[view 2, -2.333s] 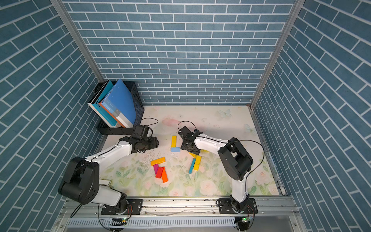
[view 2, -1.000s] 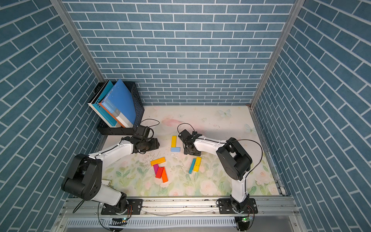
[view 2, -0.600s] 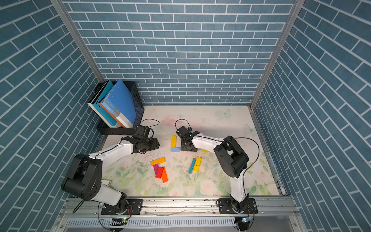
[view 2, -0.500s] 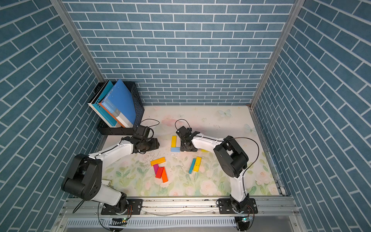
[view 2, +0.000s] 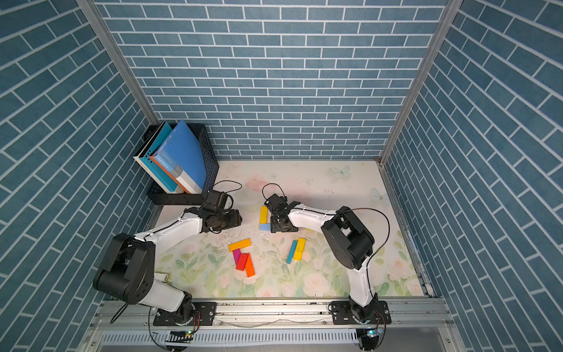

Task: Assemble the letter h with building blocks
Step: Place the building block at the center of the board, then assemble the building block at the center of the board.

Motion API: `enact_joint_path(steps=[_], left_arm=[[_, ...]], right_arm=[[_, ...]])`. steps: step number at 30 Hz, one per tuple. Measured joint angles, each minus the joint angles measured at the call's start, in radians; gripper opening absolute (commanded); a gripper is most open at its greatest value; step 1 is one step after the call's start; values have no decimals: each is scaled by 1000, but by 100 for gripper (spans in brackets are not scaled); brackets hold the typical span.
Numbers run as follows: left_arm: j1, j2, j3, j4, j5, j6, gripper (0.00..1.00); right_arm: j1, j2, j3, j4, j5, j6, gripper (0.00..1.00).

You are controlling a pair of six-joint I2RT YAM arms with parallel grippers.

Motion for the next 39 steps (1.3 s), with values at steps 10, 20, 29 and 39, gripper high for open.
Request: enact_joint_path(steps=[10, 20, 29, 39], left_arm=[[-9, 0, 0, 0, 1, 0, 65], [-17, -4, 0, 0, 0, -1, 65], [-19, -10, 0, 0, 0, -1, 65], [-20, -10, 0, 1, 0, -1, 65]], right_arm=[[-24, -135, -95, 51, -36, 44, 86], [-87, -165, -163, 165, -150, 61, 88], [-87, -132, -172, 211, -194, 63, 87], [-84, -129, -172, 232, -239, 63, 86]])
